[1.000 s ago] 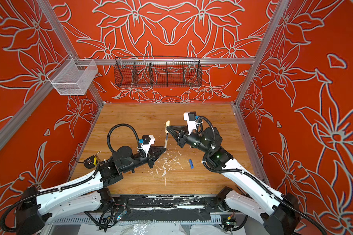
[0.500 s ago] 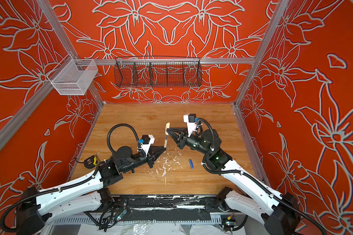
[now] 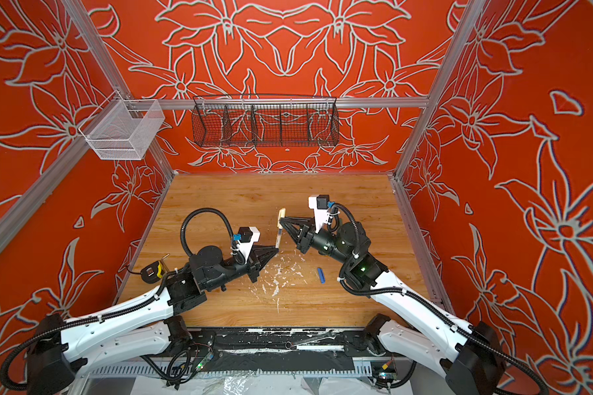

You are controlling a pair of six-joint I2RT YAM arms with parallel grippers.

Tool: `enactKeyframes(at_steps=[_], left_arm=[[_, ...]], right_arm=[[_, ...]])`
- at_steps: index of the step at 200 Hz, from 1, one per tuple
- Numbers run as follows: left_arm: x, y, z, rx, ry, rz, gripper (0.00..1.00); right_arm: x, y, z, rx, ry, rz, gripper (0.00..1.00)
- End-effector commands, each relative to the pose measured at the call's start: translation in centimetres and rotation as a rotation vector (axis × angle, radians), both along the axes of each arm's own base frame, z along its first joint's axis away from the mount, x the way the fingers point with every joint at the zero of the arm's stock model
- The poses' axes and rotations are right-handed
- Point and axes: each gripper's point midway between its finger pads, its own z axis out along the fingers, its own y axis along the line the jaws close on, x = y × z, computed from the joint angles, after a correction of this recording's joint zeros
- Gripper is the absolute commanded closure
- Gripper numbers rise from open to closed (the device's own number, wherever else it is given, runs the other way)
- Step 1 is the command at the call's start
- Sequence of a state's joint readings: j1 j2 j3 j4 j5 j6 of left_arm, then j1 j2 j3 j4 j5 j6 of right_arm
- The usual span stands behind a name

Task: Insert the pens into the pen caps
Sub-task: 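Push the beige cap down onto the pen tip with the right gripper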

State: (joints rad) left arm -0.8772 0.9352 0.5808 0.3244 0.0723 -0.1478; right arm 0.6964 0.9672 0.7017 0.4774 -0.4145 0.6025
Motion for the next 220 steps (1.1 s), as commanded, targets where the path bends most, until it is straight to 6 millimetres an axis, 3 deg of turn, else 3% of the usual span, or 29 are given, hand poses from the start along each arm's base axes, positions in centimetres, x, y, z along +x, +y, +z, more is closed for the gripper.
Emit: enactKeyframes(at_steps=[1, 101, 154, 179, 220], left_arm=[[0.2, 0.4, 2.8, -0.040, -0.060, 0.024, 1.00], [0.3, 0.1, 4.3, -0.034, -0.085, 0.008, 1.00], [0.4, 0.1, 4.1, -0.001, -0.075, 0.005, 1.00], [0.2, 0.1, 3.8, 0.021, -0.059, -0.005, 1.00], [-0.2, 0.2, 3.4, 0.028, -0.041, -0.020, 1.00]], right_arm=[[-0.5, -0.3, 0.1, 0.000, -0.026, -0.012, 0.85], [-0.9, -0.9, -0.3, -0.093, -0.075, -0.044, 0.78], [-1.7, -2.3, 0.3, -0.159, -0.064, -0.071, 0.58], [-3.0, -1.7, 0.4, -0.222, -0.051, 0.011, 0.49], [-3.3, 0.1, 0.2, -0.263, -0.015, 0.122, 0.47]])
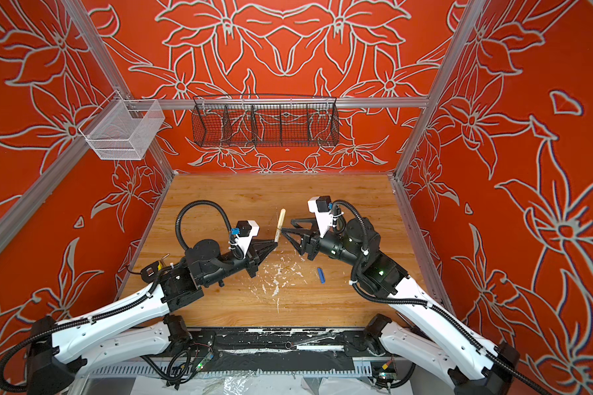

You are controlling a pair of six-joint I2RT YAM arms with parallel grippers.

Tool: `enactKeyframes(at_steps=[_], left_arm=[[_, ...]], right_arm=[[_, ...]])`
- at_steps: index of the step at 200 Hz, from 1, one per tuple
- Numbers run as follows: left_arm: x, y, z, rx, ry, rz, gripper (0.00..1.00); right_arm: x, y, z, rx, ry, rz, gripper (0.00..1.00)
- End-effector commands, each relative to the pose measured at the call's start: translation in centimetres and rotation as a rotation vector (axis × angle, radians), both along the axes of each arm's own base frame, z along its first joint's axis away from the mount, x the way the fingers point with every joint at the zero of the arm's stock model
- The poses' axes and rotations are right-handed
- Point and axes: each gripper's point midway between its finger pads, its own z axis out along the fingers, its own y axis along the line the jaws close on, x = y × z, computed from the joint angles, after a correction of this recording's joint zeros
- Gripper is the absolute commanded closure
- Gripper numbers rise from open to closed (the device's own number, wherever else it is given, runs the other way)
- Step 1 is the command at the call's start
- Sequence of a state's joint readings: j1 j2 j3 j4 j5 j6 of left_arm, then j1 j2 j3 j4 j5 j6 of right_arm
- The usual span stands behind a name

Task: Insert the pens into the pen caps
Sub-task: 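Push the beige cap down onto the pen tip with the right gripper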

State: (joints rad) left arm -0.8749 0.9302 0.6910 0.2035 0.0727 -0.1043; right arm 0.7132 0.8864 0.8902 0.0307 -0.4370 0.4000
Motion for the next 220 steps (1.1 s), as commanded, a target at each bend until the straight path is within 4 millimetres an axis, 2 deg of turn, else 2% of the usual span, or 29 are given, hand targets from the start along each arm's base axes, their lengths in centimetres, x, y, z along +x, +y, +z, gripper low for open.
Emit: enactKeyframes(at_steps=[1, 62, 125, 190, 210, 220], left_arm=[[-0.3, 0.2, 0.7, -0.002, -0.010, -0.017, 1.00], [-0.6, 0.7, 1.0, -0.013, -0.014, -0.010, 1.00], [-0.6, 0.1, 0.8, -0.004, -0.001, -0.030, 1.00], [-0.4, -0.1, 0.6, 0.004, 0.007, -0.029, 1.00], [-0.3, 0.0, 0.6, 0.005, 0.007, -0.022, 1.00], [-0.1, 0.1, 0.6, 0.006, 0.012, -0.011, 1.00]], right_arm=[[-0.8, 1.1, -1.1, -0.056, 0.038, 0.085, 0.47], [0.0, 1.9, -0.9, -0.062, 0.048, 0.089, 0.45], [0.6, 3.1, -1.2, -0.020, 0.064, 0.120, 0.45], [1.0, 4.0, -1.7, -0.020, 0.086, 0.148, 0.67], [1.1, 4.0, -1.9, -0.027, 0.088, 0.140, 0.77], [1.3, 3.9, -1.9, -0.031, 0.092, 0.130, 0.87]])
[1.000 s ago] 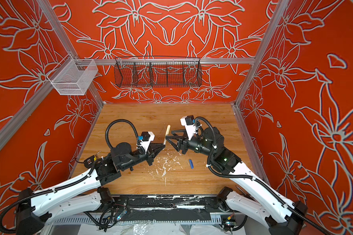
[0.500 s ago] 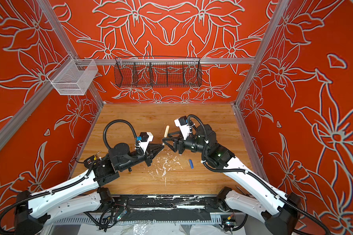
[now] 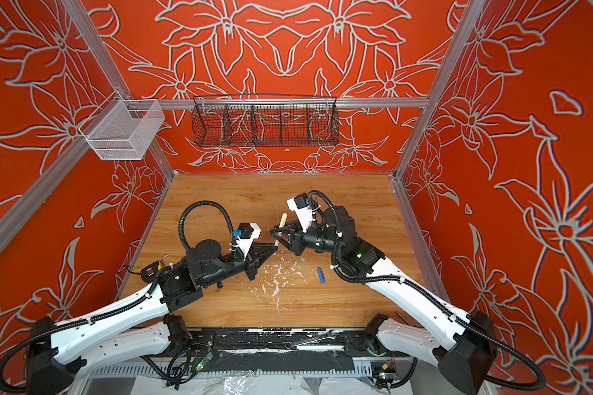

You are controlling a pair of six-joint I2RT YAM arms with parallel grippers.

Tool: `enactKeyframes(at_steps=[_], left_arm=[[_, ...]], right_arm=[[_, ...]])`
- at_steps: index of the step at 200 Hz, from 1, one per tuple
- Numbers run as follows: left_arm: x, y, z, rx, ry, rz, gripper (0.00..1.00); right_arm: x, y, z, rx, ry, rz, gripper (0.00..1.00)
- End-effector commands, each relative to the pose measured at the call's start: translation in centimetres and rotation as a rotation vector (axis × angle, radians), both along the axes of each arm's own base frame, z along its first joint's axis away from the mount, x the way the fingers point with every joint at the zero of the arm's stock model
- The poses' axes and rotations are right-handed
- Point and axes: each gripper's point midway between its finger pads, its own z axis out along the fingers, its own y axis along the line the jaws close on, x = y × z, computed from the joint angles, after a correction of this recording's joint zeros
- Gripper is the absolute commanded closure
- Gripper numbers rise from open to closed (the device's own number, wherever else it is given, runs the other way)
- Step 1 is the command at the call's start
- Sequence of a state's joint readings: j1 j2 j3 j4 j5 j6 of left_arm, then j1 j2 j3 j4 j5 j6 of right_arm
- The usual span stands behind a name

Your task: Insert the pens into the pen caps

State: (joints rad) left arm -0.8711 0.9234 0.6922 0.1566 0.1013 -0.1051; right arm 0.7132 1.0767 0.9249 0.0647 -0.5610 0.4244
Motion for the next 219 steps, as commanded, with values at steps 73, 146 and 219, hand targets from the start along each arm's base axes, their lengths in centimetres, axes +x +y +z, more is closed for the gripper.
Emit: enactKeyframes(at_steps=[73, 146, 219], left_arm=[[0.8, 1.5, -0.5, 0.052, 0.167, 0.026, 0.52], [0.3, 0.9, -1.7, 0.067, 0.240, -0.059, 0.46], [1.1, -0.5, -2.8, 0.073, 0.280, -0.097, 0.62]], right_arm=[[1.9, -0.7, 0.9, -0.057, 0.011, -0.089, 1.00], [2.6, 0.4, -0.2, -0.044, 0.096, -0.077, 1.00], [2.7, 0.1, -0.5, -0.042, 0.079, -0.092, 1.00]])
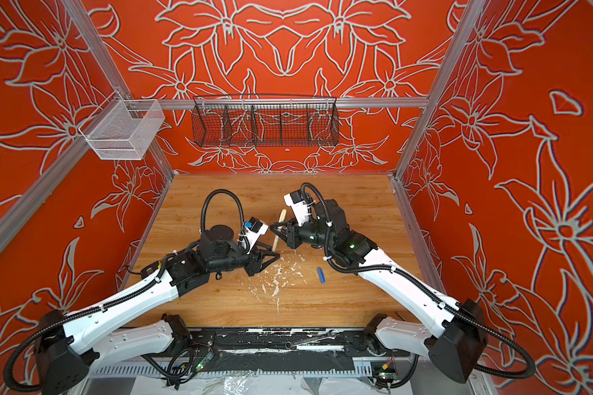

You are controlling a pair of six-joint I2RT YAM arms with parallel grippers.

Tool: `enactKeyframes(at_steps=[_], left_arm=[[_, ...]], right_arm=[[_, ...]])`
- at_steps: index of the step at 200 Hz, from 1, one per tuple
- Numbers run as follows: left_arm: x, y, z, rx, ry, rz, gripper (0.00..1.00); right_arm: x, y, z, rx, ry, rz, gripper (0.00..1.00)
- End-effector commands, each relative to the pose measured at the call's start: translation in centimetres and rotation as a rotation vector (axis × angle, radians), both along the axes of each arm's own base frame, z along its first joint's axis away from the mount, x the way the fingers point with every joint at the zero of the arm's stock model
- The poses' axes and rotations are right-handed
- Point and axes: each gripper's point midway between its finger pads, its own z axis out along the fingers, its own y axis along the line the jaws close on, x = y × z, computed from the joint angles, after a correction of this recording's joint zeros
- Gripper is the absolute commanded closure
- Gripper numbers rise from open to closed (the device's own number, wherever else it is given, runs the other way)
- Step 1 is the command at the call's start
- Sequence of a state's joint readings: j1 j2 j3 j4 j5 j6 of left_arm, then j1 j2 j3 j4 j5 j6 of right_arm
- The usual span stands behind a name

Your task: Insert the pens into the pen caps

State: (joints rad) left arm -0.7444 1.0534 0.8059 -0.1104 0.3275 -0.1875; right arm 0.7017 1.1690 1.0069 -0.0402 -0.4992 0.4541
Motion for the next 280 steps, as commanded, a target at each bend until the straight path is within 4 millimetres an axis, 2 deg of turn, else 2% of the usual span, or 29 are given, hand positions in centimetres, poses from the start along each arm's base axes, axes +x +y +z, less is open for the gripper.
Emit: enactKeyframes(at_steps=[1, 109, 161, 185, 219, 236, 247, 256, 280], left_arm=[[0.2, -0.6, 2.0, -0.048, -0.029, -0.024, 0.62], [0.8, -0.3, 2.3, -0.049, -0.039, -0.001, 0.67], [0.7, -0.4, 2.4, -0.054, -0.037, -0.005, 0.84], [0.8, -0.3, 2.5, -0.054, -0.042, -0.001, 1.00], [1.1, -0.1, 2.0, -0.044, -0.034, 0.015, 1.00], [1.3, 0.0, 1.6, -0.037, -0.024, 0.025, 1.00], [1.4, 0.0, 1.3, -0.029, -0.012, 0.027, 1.00], [1.6, 0.0, 0.9, -0.019, -0.002, 0.030, 1.00], [1.7, -0.3, -0.1, -0.006, 0.023, 0.022, 1.00]], right_arm=[[0.2, -0.3, 1.3, 0.031, -0.028, -0.015, 1.00], [0.1, -0.4, 0.8, 0.022, -0.024, -0.021, 1.00], [0.2, -0.2, 0.7, 0.034, -0.011, -0.014, 1.00], [0.3, -0.2, 0.7, 0.038, -0.012, -0.019, 1.00], [0.4, -0.6, 0.5, 0.023, -0.016, -0.045, 1.00], [0.4, -1.0, -0.1, -0.007, -0.012, -0.059, 0.71], [0.5, -1.5, -0.8, -0.035, -0.007, -0.080, 0.59], [0.5, -2.1, -1.4, -0.062, -0.002, -0.098, 0.54], [0.0, -3.2, -1.7, -0.085, 0.000, -0.116, 0.49]])
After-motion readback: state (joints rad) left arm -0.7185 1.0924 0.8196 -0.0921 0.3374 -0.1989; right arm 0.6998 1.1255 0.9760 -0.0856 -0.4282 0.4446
